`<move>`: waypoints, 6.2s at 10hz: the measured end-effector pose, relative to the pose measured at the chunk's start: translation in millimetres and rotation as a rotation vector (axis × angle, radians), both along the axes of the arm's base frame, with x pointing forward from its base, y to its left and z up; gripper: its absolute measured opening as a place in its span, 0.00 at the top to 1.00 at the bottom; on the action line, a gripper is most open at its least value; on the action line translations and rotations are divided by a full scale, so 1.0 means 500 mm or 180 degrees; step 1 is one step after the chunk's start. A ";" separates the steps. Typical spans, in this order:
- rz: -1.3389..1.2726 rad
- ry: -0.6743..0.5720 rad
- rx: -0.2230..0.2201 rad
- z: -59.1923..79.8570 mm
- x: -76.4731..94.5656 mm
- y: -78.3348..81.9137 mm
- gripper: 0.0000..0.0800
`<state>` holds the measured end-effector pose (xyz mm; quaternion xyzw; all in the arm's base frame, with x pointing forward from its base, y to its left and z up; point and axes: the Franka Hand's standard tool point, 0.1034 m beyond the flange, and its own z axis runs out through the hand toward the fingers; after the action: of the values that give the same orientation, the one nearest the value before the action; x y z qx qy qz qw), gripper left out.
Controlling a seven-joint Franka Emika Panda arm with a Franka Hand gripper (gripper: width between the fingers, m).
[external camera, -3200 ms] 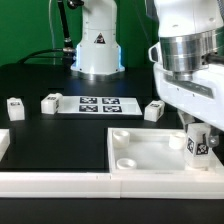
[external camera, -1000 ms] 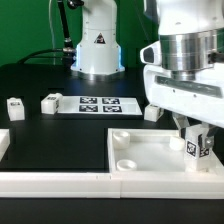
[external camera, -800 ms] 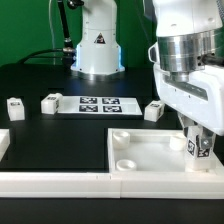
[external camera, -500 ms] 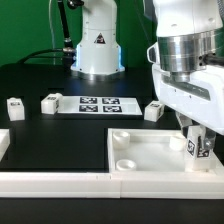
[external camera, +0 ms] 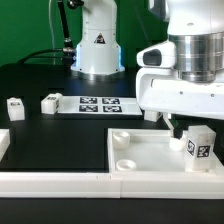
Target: Assemble square table
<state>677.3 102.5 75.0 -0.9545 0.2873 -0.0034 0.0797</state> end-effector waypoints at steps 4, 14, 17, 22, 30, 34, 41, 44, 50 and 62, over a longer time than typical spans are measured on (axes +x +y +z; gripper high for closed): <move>0.1618 -0.0206 -0.0255 0.001 0.003 -0.002 0.19; -0.1078 0.0127 -0.0061 0.001 0.001 -0.008 0.64; -0.2816 0.0417 0.0303 -0.005 -0.002 -0.009 0.64; -0.2447 0.0415 0.0206 -0.004 -0.007 0.000 0.41; 0.0814 -0.0100 -0.0111 -0.001 0.001 0.000 0.19; 0.1825 -0.0157 -0.0199 -0.006 0.007 -0.014 0.35; 0.0082 0.0068 -0.0076 -0.004 0.009 -0.024 0.64; -0.1259 0.0307 0.0014 -0.005 0.005 -0.012 0.64; -0.3066 0.0513 0.0340 -0.008 0.001 -0.014 0.64; -0.4260 0.0765 0.0654 0.013 -0.004 -0.016 0.20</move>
Offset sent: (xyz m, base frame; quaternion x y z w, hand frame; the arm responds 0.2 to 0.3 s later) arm -0.0014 0.0007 0.0026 0.0019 0.0307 -0.2381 0.9708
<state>675.1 94.5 81.5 -0.5530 0.8208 0.0812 0.1182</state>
